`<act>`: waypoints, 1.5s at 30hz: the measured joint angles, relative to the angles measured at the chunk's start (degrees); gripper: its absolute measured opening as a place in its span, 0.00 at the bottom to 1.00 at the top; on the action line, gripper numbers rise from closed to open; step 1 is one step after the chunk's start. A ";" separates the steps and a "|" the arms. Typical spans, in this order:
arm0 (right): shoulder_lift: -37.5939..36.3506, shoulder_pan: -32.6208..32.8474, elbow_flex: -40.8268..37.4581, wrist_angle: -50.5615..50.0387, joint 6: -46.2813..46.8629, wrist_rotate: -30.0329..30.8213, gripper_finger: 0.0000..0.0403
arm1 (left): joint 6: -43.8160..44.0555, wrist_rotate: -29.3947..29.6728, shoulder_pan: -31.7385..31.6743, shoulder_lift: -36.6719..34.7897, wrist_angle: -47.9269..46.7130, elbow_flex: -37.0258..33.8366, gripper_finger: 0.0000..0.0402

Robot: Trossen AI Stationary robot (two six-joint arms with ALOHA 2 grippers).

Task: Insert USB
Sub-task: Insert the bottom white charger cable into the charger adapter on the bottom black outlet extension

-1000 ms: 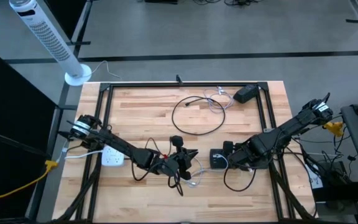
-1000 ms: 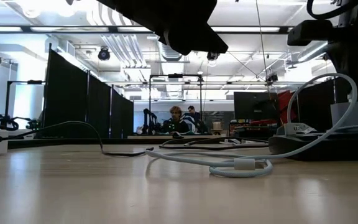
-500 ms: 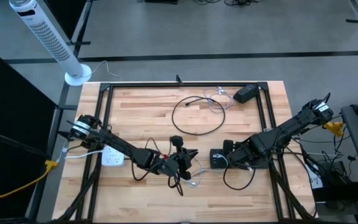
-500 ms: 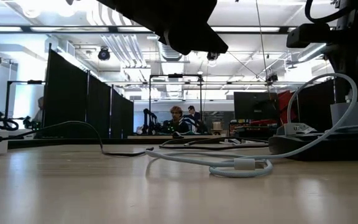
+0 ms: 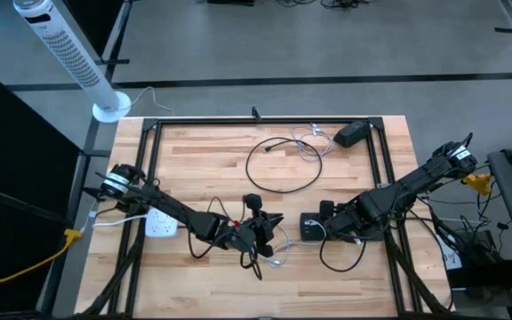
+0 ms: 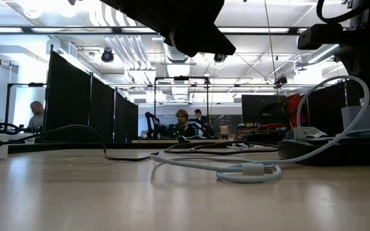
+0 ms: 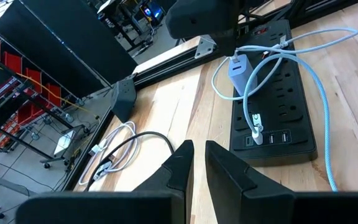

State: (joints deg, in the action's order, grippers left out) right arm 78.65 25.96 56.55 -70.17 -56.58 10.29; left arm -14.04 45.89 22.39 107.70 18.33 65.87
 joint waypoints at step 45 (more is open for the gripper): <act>3.17 -0.13 -0.42 3.68 10.61 -1.90 0.14 | 1.05 0.02 0.00 0.00 -1.44 0.00 0.07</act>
State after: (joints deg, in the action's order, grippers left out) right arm 81.82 25.82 56.13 -66.50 -45.96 8.39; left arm -12.99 45.91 22.39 107.70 16.88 65.87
